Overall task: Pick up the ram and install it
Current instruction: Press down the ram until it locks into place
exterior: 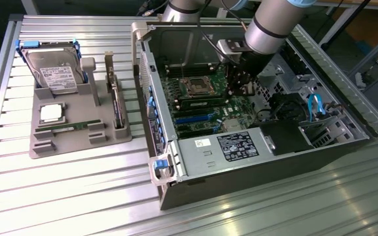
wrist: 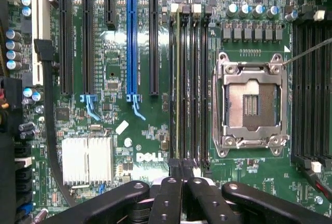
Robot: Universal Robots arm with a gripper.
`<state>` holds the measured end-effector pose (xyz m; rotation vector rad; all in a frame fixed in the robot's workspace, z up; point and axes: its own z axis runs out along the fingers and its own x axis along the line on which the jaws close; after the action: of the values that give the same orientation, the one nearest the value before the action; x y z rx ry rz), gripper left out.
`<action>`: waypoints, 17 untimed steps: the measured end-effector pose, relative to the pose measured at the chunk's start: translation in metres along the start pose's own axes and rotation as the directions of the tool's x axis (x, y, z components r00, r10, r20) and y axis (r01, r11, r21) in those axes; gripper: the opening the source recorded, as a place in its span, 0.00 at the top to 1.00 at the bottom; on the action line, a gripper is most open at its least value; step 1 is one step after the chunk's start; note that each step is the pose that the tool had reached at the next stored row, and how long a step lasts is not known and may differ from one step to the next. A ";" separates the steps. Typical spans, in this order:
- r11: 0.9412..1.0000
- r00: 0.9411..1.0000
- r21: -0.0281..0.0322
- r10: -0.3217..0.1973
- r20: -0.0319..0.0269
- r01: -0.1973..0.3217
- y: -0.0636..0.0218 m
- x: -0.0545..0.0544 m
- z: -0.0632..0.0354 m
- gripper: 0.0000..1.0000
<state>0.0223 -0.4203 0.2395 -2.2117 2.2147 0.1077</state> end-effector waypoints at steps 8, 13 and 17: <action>1.000 1.000 0.005 0.000 0.000 0.000 0.0436 0.000 0.0019 0.90; 1.000 1.000 0.005 0.000 0.000 0.000 0.0438 0.000 -0.0013 0.90; 1.000 1.000 0.007 0.000 0.000 0.000 0.0461 0.000 -0.0014 0.90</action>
<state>-0.0237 -0.4203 0.2429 -2.2085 2.2112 0.1001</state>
